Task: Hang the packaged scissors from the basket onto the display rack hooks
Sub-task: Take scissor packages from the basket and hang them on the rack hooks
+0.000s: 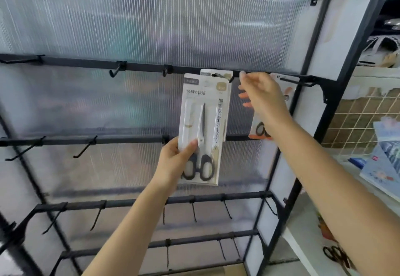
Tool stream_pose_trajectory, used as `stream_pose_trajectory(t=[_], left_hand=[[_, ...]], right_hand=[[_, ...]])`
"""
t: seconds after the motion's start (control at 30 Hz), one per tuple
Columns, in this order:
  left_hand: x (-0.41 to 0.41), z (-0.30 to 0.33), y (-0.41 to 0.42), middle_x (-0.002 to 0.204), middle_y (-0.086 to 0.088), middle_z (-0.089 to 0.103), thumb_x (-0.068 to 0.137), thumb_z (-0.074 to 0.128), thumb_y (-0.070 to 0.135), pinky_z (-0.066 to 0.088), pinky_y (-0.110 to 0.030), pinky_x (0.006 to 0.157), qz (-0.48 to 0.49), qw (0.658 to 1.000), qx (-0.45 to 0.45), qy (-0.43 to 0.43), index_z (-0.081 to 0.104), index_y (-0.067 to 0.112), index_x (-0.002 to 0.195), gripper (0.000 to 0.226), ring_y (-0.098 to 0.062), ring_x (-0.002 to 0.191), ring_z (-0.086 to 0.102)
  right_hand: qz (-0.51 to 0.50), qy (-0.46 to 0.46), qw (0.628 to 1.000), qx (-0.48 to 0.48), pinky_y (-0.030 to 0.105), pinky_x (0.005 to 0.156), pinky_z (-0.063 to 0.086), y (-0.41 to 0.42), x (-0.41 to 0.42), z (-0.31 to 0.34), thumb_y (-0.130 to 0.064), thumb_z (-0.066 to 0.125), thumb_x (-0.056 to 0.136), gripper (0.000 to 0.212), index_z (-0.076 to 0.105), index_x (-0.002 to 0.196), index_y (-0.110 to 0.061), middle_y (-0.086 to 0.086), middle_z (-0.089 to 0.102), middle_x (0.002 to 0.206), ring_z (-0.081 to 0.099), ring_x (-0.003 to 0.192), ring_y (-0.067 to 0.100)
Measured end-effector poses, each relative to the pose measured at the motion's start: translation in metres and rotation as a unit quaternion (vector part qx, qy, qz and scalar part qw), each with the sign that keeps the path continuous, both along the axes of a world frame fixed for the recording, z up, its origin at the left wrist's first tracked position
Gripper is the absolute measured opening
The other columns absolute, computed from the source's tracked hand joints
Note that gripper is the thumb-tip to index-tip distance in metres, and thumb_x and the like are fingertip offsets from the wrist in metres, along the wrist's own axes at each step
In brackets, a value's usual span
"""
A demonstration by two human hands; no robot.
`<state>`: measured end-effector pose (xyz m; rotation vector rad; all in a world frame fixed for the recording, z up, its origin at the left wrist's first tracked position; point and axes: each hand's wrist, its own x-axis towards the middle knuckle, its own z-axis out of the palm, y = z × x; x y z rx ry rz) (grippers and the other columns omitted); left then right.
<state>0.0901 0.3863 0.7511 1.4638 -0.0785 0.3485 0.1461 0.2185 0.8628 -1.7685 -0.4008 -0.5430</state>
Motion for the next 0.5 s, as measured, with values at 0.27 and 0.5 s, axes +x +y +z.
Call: stream_pose_trajectory(t=[0.27,0.5], left_hand=[[0.002,0.01,-0.012,0.086,-0.003,0.072,0.091,0.057,0.02,0.056,-0.025,0.07,-0.042,0.998,0.008,-0.039,0.064,0.018,0.099,0.011,-0.012,0.077,0.068],[0.009,-0.001,-0.013,0.074,-0.012,0.058,0.081,0.055,0.037,0.052,-0.041,0.076,-0.105,0.994,0.041,-0.002,0.057,-0.01,0.09,0.048,-0.023,0.071,0.057]], right_hand=[[0.036,-0.011,0.999,0.021,0.025,0.067,0.053,0.002,-0.011,0.013,-0.027,0.063,0.089,0.012,0.054,0.083,-0.022,-0.002,0.063,0.081,0.06,0.071,0.005],[-0.007,-0.004,1.0,-0.001,0.051,0.087,0.052,-0.014,0.003,0.011,-0.024,0.066,0.088,0.014,0.054,0.081,-0.024,0.01,0.068,0.091,0.065,0.089,0.027]])
